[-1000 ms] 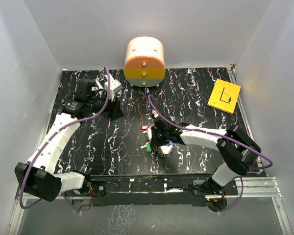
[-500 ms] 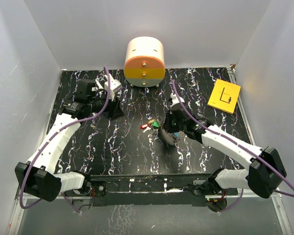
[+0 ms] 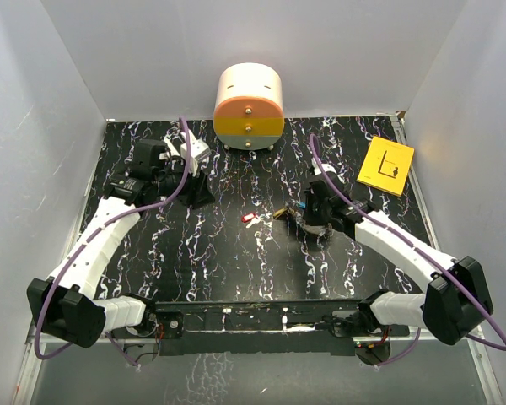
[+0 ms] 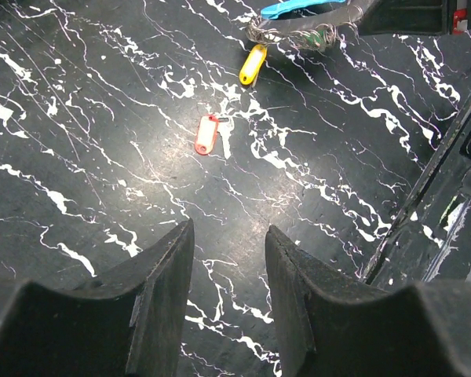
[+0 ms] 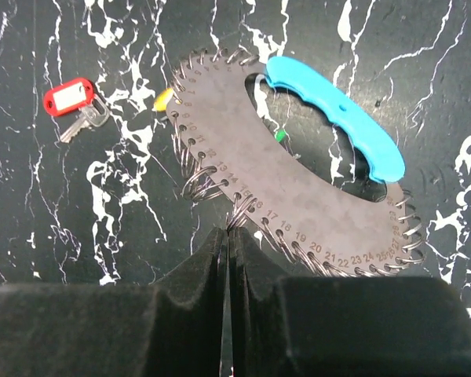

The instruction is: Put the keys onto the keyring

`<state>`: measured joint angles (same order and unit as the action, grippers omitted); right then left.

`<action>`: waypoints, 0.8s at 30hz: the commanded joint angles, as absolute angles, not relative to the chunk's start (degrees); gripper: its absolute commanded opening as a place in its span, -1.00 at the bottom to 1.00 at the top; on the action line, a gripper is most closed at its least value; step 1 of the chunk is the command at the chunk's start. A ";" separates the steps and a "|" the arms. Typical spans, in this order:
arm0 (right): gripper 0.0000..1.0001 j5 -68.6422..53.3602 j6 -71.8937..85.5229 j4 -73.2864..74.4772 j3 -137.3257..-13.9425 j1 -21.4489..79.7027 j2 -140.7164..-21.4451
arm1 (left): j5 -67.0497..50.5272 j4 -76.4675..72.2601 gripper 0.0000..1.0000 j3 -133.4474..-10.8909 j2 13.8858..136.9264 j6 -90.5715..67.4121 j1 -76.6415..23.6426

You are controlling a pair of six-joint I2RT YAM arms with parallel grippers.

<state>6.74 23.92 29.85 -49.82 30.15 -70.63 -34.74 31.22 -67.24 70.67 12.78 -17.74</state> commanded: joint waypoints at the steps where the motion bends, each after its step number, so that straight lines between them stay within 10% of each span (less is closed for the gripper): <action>1: -0.84 8.37 24.84 30.67 -48.32 29.99 -70.16 | -36.58 30.06 -0.21 -66.50 68.57 12.43 -17.40; 4: -0.82 12.85 27.02 33.47 -47.11 29.70 -69.31 | -36.71 29.94 -0.20 -65.84 68.51 12.86 -17.40; 10: 0.37 21.66 28.96 38.16 -48.55 29.71 -66.11 | -36.72 29.31 -0.19 -64.24 68.62 13.49 -17.40; 24: 0.21 -2.13 14.29 21.54 -53.66 33.95 -78.88 | -34.49 25.64 -0.19 -61.23 68.80 12.00 -17.40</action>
<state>1.37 15.27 25.04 -48.21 32.53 -73.67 -34.92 27.00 -61.69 70.65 12.32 -17.74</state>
